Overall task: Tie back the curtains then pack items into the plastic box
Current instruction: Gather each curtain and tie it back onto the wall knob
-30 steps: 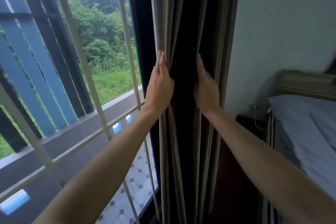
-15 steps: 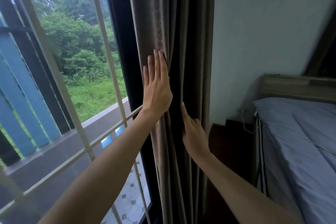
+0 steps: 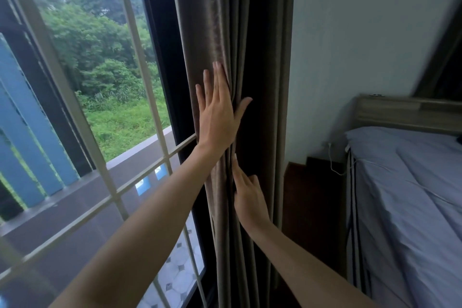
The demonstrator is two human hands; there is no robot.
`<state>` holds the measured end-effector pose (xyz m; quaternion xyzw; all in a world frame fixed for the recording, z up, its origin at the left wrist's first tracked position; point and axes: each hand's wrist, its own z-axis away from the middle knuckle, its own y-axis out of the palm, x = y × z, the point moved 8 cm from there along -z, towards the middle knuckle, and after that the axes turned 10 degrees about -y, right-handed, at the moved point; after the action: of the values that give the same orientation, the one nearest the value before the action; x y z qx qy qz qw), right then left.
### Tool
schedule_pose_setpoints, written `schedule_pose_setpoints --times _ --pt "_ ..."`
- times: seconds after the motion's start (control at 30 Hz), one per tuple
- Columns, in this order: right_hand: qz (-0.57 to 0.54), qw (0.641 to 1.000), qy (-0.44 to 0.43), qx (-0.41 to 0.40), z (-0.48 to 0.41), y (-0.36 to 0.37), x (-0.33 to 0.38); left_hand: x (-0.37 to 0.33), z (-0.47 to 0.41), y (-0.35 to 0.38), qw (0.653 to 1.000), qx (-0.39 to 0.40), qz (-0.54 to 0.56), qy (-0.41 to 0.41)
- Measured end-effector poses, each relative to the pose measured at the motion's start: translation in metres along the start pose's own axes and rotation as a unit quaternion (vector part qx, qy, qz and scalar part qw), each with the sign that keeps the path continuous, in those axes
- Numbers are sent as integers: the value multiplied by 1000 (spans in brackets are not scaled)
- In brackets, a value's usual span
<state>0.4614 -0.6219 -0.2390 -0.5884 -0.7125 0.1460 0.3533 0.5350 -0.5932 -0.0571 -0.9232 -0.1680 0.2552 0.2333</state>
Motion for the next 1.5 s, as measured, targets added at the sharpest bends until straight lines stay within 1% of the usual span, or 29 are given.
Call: schedule_pose_setpoints --times 0.13,0.2,0.23,0.3,0.37,0.43,0.5,0.53,0.6,0.7,0.8,0.87,1.0,1.17,1.3,1.5 --pt "-18 998 -25 56 11 20 -9 5 1 3 1000 -19 -22 -4" --pt "-16 998 -28 51 14 15 -12 9 3 3 999 -24 -31 0" --pt "-10 999 -26 27 10 6 -14 12 3 3 999 -22 -30 0" --pt "0 998 -25 -50 -7 -20 -18 16 2 2 1000 -16 -26 0" --pt "12 990 -25 -136 -34 -53 -21 18 1 2 1000 -5 -24 -6" --pt "19 979 -21 -204 -67 -86 -24 18 -1 4 1000 5 -29 -10" --pt "10 970 -14 -243 -99 -112 -27 17 -1 4 999 8 -36 -12" --pt "2 969 -10 -248 -112 -120 -29 16 -2 5 999 9 -36 -15" --pt "-11 972 -13 -235 -133 -125 -31 16 -2 5 999 11 -31 -22" --pt "-41 983 -18 -179 -141 -115 -37 15 -2 4 999 10 -32 -28" --pt "-69 992 19 -106 -129 -86 -58 13 0 4 999 6 -36 -31" --pt "-75 995 27 -64 -116 -65 -69 13 -1 3 999 6 -37 -35" --pt "-74 997 -11 13 -81 -38 -70 13 0 4 998 -7 -44 -41" --pt "-77 995 -46 49 -52 -28 -62 10 2 9 997 -20 -59 -47" --pt "-103 990 -69 70 -37 -20 -56 7 3 11 997 -10 -65 -51" --pt "-68 991 -59 104 -19 0 -52 6 5 11 998 6 -34 -62"
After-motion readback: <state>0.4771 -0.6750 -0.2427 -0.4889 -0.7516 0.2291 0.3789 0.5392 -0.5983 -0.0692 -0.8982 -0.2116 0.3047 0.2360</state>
